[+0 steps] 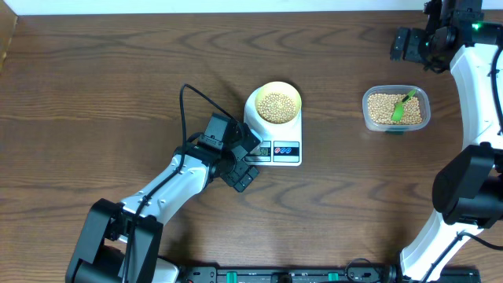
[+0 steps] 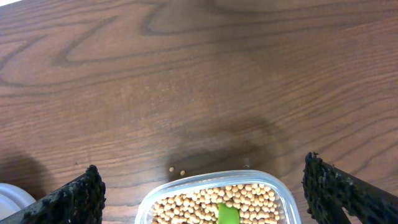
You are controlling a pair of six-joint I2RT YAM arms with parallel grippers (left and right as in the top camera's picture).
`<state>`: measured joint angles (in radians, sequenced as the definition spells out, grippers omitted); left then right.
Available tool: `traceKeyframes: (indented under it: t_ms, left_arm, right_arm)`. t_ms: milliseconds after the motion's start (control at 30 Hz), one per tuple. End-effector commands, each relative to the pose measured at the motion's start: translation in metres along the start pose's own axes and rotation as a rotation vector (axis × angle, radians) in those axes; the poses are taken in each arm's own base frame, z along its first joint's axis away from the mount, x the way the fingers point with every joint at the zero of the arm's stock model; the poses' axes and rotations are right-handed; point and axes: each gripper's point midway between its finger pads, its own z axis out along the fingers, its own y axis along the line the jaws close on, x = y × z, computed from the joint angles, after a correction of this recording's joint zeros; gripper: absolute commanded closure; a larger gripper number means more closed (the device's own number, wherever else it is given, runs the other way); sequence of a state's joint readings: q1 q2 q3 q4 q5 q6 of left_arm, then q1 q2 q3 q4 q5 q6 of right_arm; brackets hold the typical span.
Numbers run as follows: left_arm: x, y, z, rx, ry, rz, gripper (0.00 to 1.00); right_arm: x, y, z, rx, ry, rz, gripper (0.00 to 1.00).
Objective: Scoop item into bowl and weigh 50g on scale
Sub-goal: 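Release the scoop in the tub and raise the right gripper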
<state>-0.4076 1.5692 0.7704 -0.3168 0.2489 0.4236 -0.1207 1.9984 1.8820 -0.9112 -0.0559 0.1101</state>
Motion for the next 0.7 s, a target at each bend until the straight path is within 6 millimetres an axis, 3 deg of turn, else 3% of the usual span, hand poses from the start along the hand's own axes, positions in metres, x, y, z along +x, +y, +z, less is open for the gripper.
traceKeyframes:
  t_ms: [0,167,300,667]
  left_arm:
    - [0.005,0.001,0.003,0.0,0.019,0.007,0.02]
    - [0.005,0.001,0.003,-0.001,0.019,0.008,0.02]
    - [-0.003,0.018,0.002,-0.091,-0.004,0.024,0.02]
    - [-0.003,0.018,0.002,-0.092,-0.003,0.024,0.02]
  right_arm:
    - [-0.003,0.004,-0.005,-0.01,-0.014,-0.011,0.01]
    - [-0.003,0.004,-0.005,-0.01,-0.014,-0.011,0.01]
    - [-0.003,0.004,-0.005,-0.01,-0.014,-0.011,0.01]
    - [-0.003,0.004,-0.005,-0.01,-0.014,-0.011,0.01]
